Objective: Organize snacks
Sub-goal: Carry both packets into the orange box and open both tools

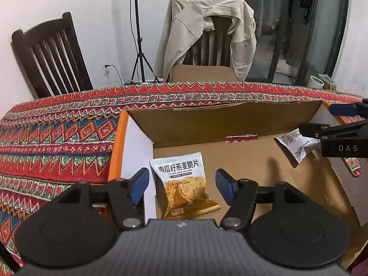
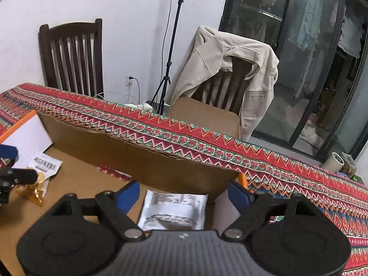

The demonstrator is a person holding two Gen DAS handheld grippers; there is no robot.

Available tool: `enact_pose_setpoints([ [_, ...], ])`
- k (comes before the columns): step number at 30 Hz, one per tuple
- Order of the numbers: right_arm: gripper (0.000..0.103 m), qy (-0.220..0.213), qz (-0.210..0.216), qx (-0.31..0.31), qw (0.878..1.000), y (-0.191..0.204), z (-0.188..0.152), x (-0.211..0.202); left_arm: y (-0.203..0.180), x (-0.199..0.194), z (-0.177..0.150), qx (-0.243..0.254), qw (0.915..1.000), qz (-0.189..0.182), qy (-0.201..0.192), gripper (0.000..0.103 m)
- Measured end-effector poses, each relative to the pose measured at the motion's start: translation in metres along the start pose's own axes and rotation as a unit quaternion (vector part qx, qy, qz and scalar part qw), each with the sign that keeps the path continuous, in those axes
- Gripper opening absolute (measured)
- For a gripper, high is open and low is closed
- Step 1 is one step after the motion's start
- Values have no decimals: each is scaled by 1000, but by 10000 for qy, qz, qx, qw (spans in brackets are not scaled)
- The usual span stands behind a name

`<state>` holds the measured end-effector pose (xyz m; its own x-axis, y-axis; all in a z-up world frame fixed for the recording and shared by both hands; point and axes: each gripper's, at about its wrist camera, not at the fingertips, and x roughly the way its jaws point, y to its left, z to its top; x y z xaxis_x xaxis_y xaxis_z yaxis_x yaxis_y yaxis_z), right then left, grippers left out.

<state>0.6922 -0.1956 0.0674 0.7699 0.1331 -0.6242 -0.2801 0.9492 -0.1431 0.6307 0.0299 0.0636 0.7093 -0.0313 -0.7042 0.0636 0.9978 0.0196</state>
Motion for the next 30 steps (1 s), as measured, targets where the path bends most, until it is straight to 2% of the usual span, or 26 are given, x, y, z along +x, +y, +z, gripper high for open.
enact_pose_setpoints([
  [3, 83, -187, 180, 65, 9996, -4, 4, -4, 5, -10, 2, -82, 9999, -23, -55, 77],
  [5, 83, -329, 241, 163, 9990, -8, 8, -19, 9, -37, 0, -142, 9996, 52, -241, 83],
  [8, 85, -580, 571, 484, 9955, -19, 16, -63, 9, -84, 3, -138, 9984, 84, -540, 86],
  [9, 89, -644, 632, 534, 9945, -23, 19, -79, 10, -102, 3, -167, 9978, 96, -636, 86],
  [14, 92, -968, 516, 525, 9926, -36, 20, -170, 5, -192, -7, -330, 9924, 70, -1187, 92],
  [15, 98, -1032, 486, 525, 9921, -38, 16, -189, 2, -211, -14, -351, 9911, 50, -1283, 94],
  [16, 103, -1102, 461, 517, 9915, -39, 10, -208, 0, -226, -20, -360, 9900, 25, -1364, 94],
  [20, 103, -1389, 467, 410, 9884, -39, -21, -280, -9, -289, -59, -405, 9850, -13, -1675, 100],
  [26, 103, -1866, 726, 370, 9790, -32, -101, -381, -16, -369, -141, -485, 9746, 64, -2187, 103],
  [30, 103, -2117, 716, 101, 9747, -13, -161, -437, -21, -406, -207, -592, 9666, 212, -2484, 103],
])
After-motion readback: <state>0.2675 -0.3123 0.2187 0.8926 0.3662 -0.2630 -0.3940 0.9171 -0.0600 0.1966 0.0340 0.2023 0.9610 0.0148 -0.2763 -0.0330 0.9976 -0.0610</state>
